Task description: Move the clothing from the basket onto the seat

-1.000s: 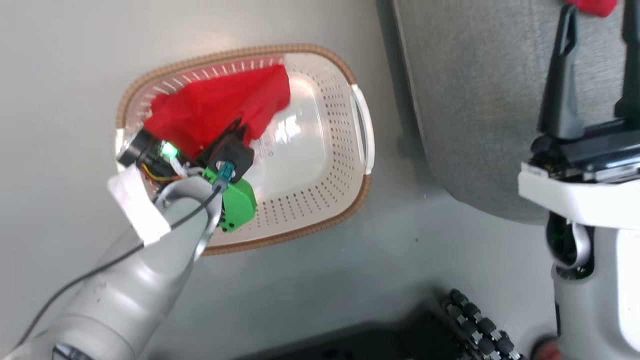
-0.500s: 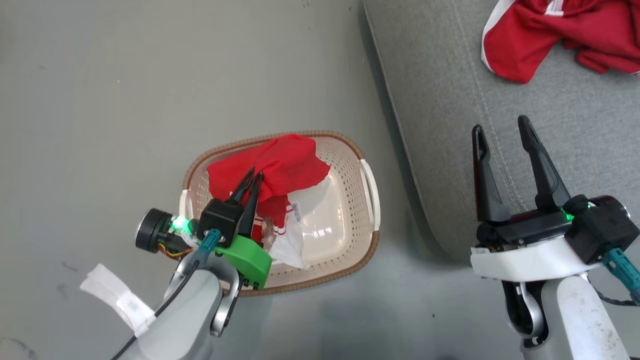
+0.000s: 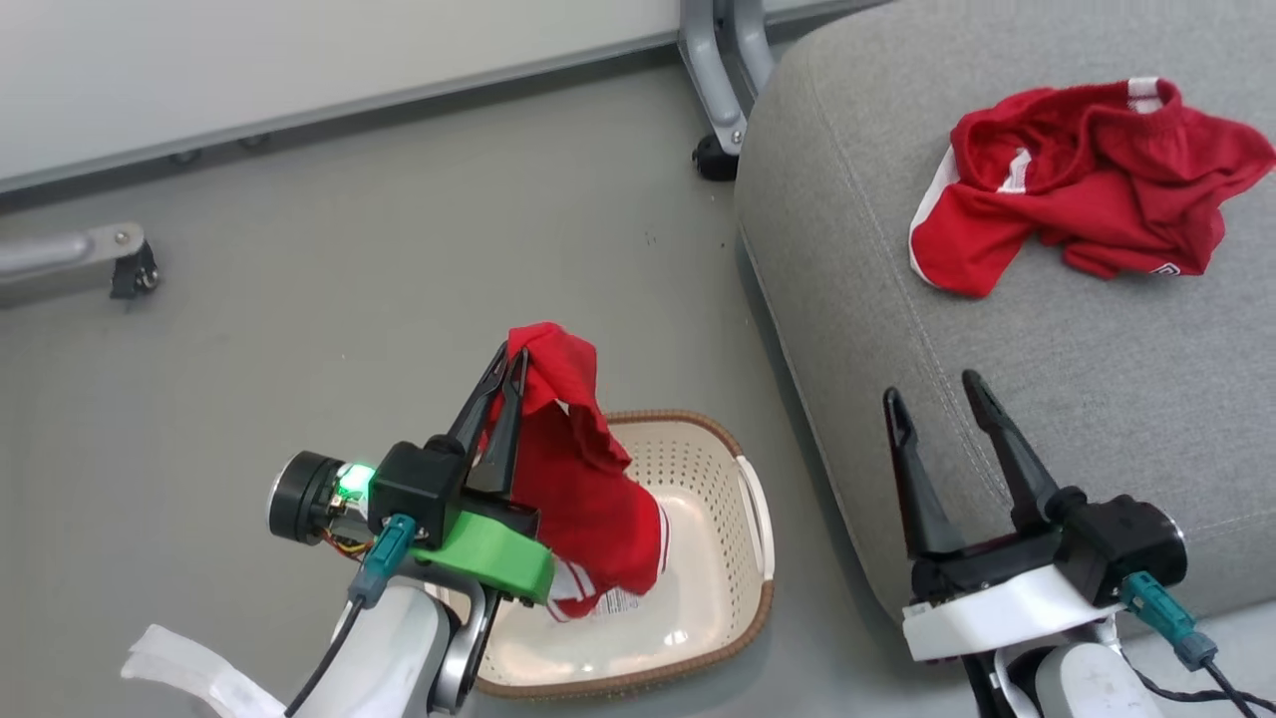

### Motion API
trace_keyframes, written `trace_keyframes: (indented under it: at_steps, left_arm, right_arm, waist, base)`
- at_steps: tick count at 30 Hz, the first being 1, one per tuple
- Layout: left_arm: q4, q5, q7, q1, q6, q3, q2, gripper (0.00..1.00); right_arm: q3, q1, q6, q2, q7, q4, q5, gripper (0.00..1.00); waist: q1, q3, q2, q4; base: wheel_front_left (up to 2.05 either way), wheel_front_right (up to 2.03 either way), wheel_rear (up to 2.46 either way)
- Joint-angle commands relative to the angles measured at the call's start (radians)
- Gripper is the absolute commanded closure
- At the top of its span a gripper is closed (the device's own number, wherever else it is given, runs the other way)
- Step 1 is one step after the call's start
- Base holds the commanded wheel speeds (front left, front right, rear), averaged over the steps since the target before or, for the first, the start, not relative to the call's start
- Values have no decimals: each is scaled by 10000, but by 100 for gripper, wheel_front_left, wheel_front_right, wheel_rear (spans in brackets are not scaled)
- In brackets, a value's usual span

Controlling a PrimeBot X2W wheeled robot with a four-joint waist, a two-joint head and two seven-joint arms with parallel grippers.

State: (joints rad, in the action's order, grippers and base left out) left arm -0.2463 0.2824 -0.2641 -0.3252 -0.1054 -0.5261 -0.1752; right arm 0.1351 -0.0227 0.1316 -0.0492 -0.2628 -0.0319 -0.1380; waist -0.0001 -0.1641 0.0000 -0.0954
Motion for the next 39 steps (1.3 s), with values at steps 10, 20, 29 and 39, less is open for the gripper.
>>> trace_keyframes:
  at_steps: [10, 20, 29, 39]
  left_arm:
    - [636, -271, 1, -295, 467, 225, 260, 100]
    - [421, -468, 0, -962, 937, -304, 615, 100]
    - [379, -420, 5, -1475, 1209, -1039, 997, 100]
    - [823, -45, 147, -2048, 1401, -2145, 1220, 100]
  right_arm:
    - [971, 282, -17, -24, -31, 214, 462, 0]
    - [2253, -406, -17, -495, -31, 25, 981, 0]
    - [2963, -1275, -17, -990, -31, 944, 1392, 0]
    - [2908, -1931, -17, -529, -31, 2626, 1307, 0]
  waist:
    - [1, 1615, 0, -24]
    - [1, 1855, 0, -91]
    - [1, 1835, 0, -24]
    - [1, 1771, 0, 214]
  base:
    - [0, 0, 0]
    - [0, 0, 0]
    - [0, 0, 0]
    - [0, 0, 0]
